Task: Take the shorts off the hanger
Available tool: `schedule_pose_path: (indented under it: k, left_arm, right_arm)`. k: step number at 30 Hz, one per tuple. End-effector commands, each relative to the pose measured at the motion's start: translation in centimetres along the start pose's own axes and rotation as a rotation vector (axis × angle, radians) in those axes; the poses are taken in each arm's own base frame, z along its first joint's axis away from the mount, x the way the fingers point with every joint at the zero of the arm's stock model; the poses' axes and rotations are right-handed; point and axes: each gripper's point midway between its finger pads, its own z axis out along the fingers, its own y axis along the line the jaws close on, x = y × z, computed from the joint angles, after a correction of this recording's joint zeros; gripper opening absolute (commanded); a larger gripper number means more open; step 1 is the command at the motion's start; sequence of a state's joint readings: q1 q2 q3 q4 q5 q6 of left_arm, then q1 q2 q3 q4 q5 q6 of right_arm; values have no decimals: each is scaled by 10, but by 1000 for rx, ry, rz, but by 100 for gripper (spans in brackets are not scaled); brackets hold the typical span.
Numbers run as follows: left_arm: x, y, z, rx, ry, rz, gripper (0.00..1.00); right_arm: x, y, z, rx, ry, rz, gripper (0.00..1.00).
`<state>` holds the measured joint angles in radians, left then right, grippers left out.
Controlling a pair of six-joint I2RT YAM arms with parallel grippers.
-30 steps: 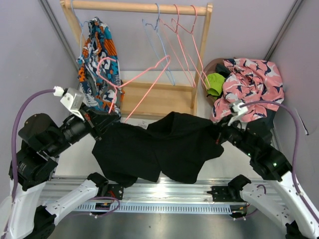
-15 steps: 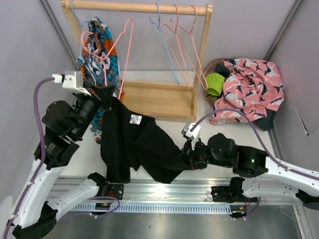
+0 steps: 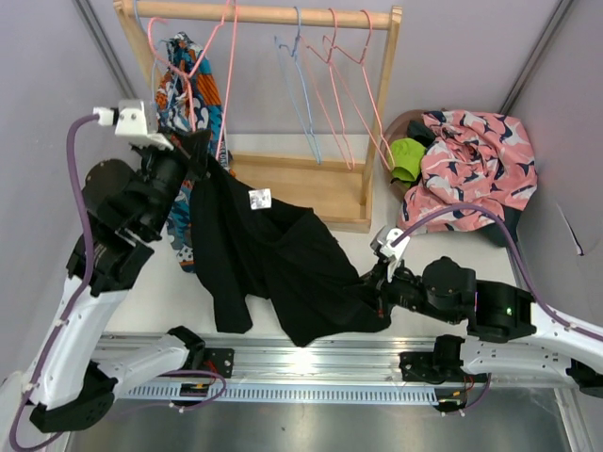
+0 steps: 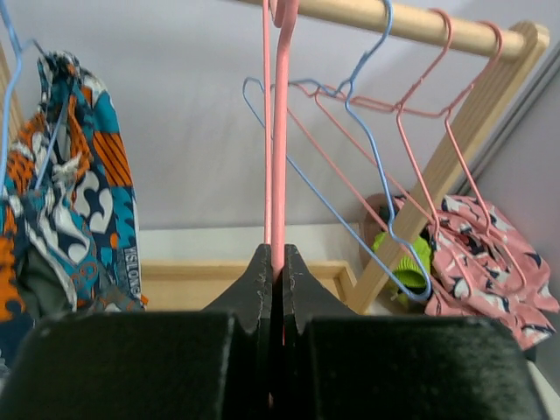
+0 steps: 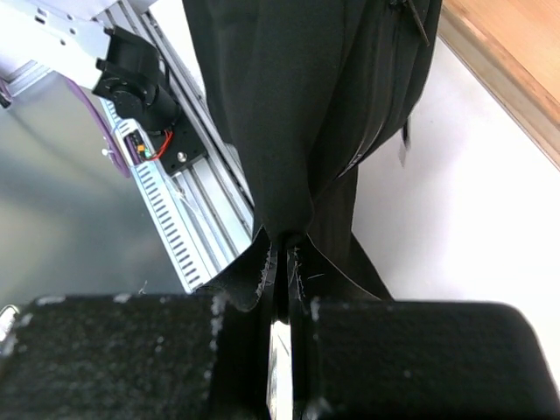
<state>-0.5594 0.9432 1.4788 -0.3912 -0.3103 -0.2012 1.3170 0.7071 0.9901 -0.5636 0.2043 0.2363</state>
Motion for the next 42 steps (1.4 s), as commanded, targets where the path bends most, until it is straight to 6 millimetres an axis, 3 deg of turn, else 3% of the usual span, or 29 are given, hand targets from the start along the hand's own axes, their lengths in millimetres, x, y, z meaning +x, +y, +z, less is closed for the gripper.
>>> schedule_pose_path:
  k: [1,2,4,5,7,8,10,11,12,13,15,20,27,35,37,38,42]
  left_arm:
    - [-17,-1,31,-38,-16,71,0]
    - [-27,-2,36,-37,-25,75,0]
    - [1,-1,61,-49,66,102,0]
    - [-5,-1,63,-48,60,97,0]
    - [-1,-3,65,-40,72,82,0]
    - [-7,-3,54,-27,47,70,0]
    - [10,-1,43,-11,58,46,0]
    - [-4,0,24,0,16,21,0]
    - [-2,2,16,2,20,18,0]
    - [13,5,12,2,51,23,0]
    - [23,9,-4,7,86,25,0]
    - [38,17,-15,-12,120,39,0]
    - [46,12,6,-7,142,57,0]
    - [108,21,46,-66,302,111,0]
    - [105,20,53,-77,312,122,0]
    - [120,24,55,-100,373,135,0]
    - [123,28,43,-120,381,110,0]
  right_arm:
    - [-16,1,-8,12,-50,20,0]
    - [-18,0,-10,16,-59,24,0]
    - [-18,-1,-12,18,-63,26,0]
    - [-18,-2,-15,20,-70,31,0]
    - [-18,-2,-18,21,-71,41,0]
    - [-16,-3,-20,22,-65,43,0]
    - [-15,-1,-24,13,-61,53,0]
    - [-11,-2,-26,16,-47,53,0]
    - [-10,-3,-27,19,-43,55,0]
    - [-8,-3,-28,21,-38,57,0]
    - [-2,-6,-29,31,-28,58,0]
    - [-1,-7,-27,37,-38,61,0]
    - [-3,-3,-22,26,-34,57,0]
    - [-22,-14,-36,78,-102,51,0]
    - [-23,-16,-38,87,-105,50,0]
    - [-22,-17,-38,89,-102,48,0]
    - [-17,-21,-40,103,-98,51,0]
